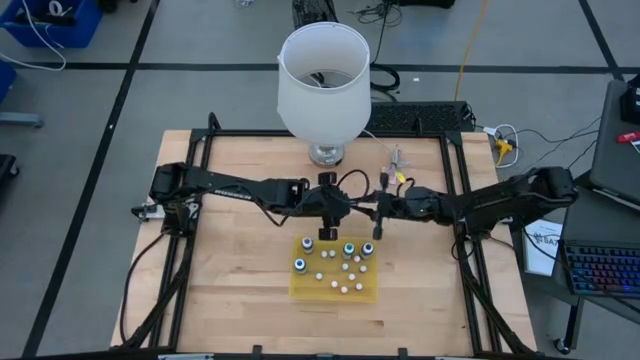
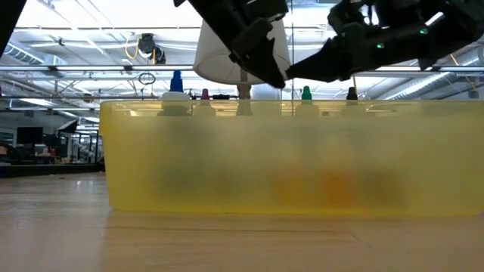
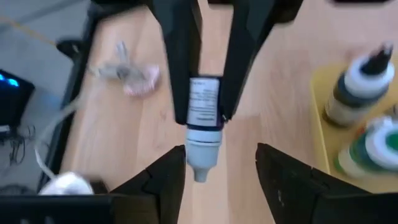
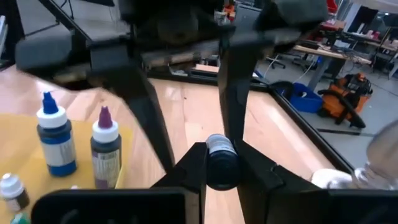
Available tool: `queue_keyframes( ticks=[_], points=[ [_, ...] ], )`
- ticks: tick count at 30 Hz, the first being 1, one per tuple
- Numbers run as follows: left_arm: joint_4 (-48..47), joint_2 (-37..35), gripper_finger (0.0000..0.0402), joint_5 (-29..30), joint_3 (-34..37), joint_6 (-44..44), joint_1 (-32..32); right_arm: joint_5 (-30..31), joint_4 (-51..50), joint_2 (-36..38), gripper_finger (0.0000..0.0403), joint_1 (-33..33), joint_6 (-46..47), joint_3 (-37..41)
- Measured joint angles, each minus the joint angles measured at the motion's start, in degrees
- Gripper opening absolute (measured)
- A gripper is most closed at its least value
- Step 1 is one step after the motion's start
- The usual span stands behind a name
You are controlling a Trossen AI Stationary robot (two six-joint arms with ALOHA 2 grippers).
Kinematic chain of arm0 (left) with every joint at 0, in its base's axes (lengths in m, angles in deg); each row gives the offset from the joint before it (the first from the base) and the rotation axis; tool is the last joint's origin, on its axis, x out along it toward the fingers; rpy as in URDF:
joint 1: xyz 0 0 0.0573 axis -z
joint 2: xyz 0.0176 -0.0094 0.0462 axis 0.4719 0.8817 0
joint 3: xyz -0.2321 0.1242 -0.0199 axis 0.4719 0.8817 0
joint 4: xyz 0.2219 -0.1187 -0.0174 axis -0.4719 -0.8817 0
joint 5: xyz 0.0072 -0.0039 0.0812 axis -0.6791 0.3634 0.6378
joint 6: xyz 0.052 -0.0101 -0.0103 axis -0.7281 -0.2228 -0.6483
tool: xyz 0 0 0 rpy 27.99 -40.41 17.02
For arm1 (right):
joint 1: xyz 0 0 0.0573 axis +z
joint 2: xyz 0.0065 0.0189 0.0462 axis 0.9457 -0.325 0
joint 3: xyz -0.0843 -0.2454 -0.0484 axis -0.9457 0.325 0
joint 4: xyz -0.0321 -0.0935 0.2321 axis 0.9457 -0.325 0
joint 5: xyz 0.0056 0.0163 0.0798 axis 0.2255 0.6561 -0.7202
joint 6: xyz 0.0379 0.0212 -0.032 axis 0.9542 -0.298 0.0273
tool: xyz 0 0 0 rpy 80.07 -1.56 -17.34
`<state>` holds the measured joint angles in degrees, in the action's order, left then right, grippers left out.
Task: Pick & Place food coloring
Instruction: Put the small violet food coloring bottle into the transparent bin
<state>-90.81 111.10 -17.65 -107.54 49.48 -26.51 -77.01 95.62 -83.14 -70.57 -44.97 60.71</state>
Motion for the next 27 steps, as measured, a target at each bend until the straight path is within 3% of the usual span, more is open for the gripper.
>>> queue_keyframes(
  ticks=[8,14,21,27],
  points=[
    [11.41,-0.01,0.0182,-3.87,2.07,-2.97,-1.33,1.32,9.80,4.54,0.0046,0.01,-1.45,7.03],
    [14.46,0.00,0.0161,-6.94,2.32,-4.38,-2.60,1.24,19.16,5.35,0.0046,0.02,-4.08,10.65],
    [20.73,0.00,0.0141,-20.68,3.53,-5.44,-6.18,1.10,22.67,6.61,0.0046,0.04,-4.34,12.86],
    [42.28,-0.58,0.0132,-31.73,13.40,-1.63,-9.78,1.02,22.62,6.78,0.0046,0.04,-4.36,12.84]
  ],
)
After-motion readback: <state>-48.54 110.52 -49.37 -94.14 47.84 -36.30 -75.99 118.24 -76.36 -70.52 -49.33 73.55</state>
